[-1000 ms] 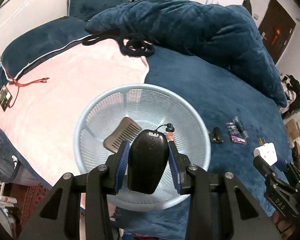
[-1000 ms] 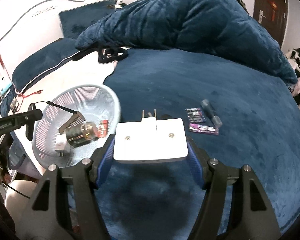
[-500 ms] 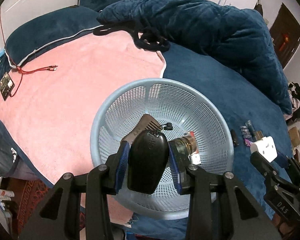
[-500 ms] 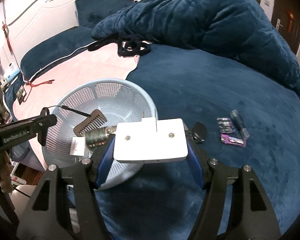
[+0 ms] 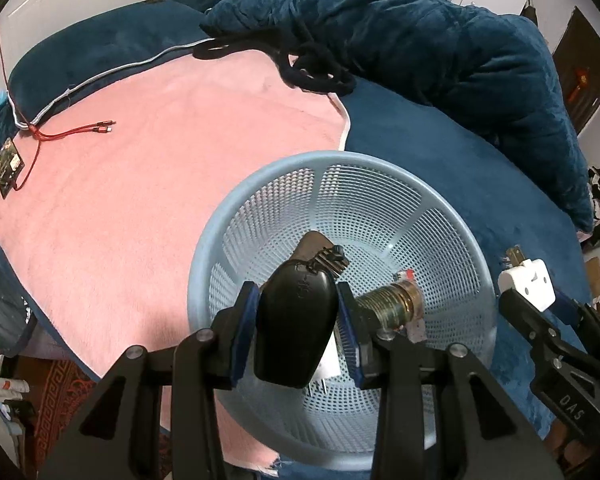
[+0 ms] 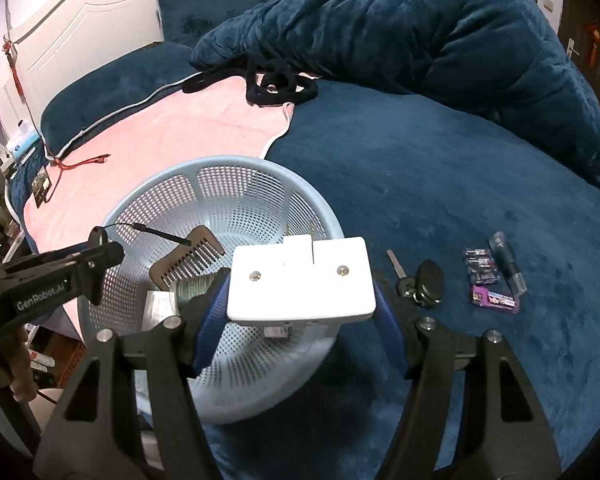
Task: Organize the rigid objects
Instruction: 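Carry the black fob and white box over the basket and release both, then withdraw both open tools from the basket toward the key and tube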
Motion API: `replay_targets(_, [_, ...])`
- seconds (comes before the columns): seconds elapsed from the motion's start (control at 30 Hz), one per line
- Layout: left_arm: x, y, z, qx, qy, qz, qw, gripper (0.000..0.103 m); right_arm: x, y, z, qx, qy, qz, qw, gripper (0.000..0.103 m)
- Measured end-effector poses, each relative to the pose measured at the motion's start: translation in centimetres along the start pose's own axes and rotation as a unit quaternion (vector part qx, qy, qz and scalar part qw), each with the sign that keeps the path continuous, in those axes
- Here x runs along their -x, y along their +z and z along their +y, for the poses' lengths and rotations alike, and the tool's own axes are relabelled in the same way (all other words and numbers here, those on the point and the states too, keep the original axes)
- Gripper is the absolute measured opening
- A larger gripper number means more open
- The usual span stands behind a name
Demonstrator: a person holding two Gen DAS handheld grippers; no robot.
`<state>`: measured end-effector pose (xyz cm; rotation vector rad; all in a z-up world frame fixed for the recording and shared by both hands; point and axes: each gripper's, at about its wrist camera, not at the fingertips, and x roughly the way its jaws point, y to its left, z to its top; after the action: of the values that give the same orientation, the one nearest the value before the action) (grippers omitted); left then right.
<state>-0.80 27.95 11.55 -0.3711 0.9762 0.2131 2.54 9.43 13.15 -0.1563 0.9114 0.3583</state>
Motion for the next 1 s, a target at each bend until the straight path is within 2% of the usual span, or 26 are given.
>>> replay_targets(0.4, [-2.4,2.1,0.5,0.000,-0.014,0.006,0.9999,0.040,-3.2,3.5,1.0,-0.032,0.054,0.001,0.998,0.068])
replay_targets(0.43, [-2.4,2.2,0.6,0.002,-0.014,0.004,0.9999,0.043,-3.2,3.6,1.0,-0.037,0.060,-0.001,0.997,0.068])
replay_targets(0.5, [-2.3,2.1,0.8,0.006,-0.009,0.006,0.9999,0.080,-3.3,3.5,0.9,-0.047,0.063,0.002,0.997,0.072])
replay_targets(0.57, [-2.2,2.0,1.0,0.008,0.002,0.006,0.9999,0.095,-3.0,3.2,0.8,-0.050,0.061,0.001,0.997,0.081])
replay_targets(0.6, [-2.1,1.9,1.0,0.006,0.008,0.008,0.9999,0.097,-2.8,3.0,0.7,-0.051,0.057,0.001,0.997,0.084])
replay_targets(0.67, [-1.9,1.8,1.1,0.005,0.020,0.013,0.9997,0.097,-2.4,2.6,0.6,-0.050,0.049,0.001,0.998,0.096])
replay_targets(0.7, [-1.8,1.7,1.1,0.006,0.025,0.014,0.9996,0.097,-2.2,2.5,0.5,-0.051,0.046,0.001,0.998,0.098])
replay_targets(0.8, [-1.3,1.2,1.4,0.009,0.035,0.012,0.9993,0.101,-1.5,2.1,0.1,-0.051,0.036,0.001,0.998,0.100])
replay_targets(1.0, [-0.1,0.5,1.5,0.007,0.044,0.007,0.9990,0.102,-0.4,1.4,-0.5,-0.052,0.017,0.000,0.999,0.103])
